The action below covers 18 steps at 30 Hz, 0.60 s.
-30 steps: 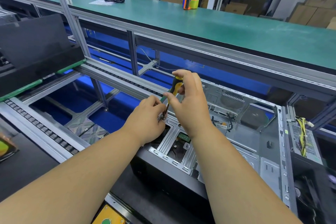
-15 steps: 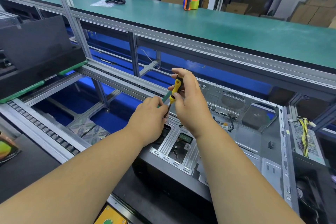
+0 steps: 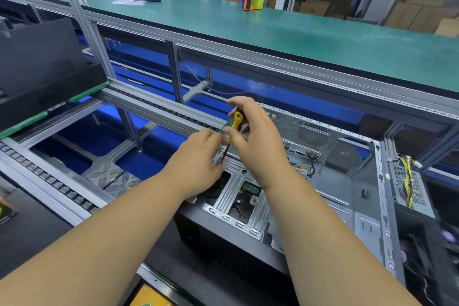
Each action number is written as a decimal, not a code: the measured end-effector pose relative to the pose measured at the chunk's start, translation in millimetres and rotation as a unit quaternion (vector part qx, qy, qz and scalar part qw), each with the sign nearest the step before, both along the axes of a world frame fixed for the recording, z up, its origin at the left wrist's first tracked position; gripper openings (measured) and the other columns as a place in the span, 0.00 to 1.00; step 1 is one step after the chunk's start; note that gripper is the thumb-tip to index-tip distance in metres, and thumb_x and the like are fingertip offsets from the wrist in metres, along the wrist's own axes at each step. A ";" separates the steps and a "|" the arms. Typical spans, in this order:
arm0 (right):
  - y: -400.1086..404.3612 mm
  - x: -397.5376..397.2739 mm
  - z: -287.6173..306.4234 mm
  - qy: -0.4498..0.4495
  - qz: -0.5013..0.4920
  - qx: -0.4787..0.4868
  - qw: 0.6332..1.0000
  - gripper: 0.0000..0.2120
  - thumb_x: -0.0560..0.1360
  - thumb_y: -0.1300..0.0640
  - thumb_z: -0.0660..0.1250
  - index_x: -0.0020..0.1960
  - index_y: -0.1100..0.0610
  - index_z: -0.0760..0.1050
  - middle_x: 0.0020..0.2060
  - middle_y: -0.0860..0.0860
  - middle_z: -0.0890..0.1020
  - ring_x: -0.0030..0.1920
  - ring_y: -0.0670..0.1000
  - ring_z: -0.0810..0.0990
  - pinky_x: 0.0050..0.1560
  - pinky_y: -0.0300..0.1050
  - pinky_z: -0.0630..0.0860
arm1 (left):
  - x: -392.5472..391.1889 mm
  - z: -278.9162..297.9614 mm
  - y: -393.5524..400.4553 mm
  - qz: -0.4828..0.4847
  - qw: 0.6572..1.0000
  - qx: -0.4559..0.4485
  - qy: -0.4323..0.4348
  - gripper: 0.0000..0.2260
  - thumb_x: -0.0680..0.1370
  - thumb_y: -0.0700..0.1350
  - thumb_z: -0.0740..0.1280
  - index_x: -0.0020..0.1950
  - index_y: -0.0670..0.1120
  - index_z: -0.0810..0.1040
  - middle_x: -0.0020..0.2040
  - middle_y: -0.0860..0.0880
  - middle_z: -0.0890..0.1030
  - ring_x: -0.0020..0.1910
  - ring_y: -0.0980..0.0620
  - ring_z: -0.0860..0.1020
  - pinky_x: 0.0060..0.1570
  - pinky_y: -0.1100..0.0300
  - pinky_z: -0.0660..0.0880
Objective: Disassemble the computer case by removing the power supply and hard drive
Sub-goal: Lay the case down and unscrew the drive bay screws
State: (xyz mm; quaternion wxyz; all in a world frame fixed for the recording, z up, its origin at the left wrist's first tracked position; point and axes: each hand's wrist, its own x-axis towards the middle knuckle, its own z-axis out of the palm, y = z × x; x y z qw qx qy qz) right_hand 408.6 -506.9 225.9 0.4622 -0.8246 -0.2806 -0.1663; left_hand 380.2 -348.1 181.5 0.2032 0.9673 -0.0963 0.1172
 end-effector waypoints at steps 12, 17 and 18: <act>7.8 3.3 42.8 0.017 -0.113 -0.232 0.966 0.14 0.74 0.42 0.69 0.48 0.50 0.70 0.38 0.45 0.75 0.39 0.49 0.73 0.35 0.46 0.69 | 13.1 8.0 26.9 -0.081 0.986 -0.094 0.107 0.22 0.71 0.54 0.74 0.63 0.61 0.73 0.60 0.61 0.65 0.65 0.57 0.62 0.65 0.53 0.68; 9.5 7.5 58.1 0.067 -0.128 -0.293 0.945 0.10 0.77 0.46 0.67 0.47 0.51 0.71 0.35 0.45 0.77 0.37 0.49 0.75 0.32 0.45 0.71 | 25.0 6.2 30.8 -0.119 0.982 -0.077 0.124 0.20 0.71 0.55 0.73 0.60 0.61 0.74 0.61 0.62 0.64 0.67 0.57 0.58 0.67 0.53 0.66; 9.6 8.0 61.0 0.085 -0.123 -0.302 0.941 0.07 0.77 0.49 0.67 0.48 0.50 0.71 0.36 0.45 0.76 0.37 0.49 0.75 0.32 0.44 0.71 | 27.0 5.8 31.4 -0.126 0.982 -0.066 0.123 0.18 0.71 0.55 0.73 0.59 0.60 0.75 0.62 0.61 0.64 0.68 0.56 0.58 0.68 0.52 0.66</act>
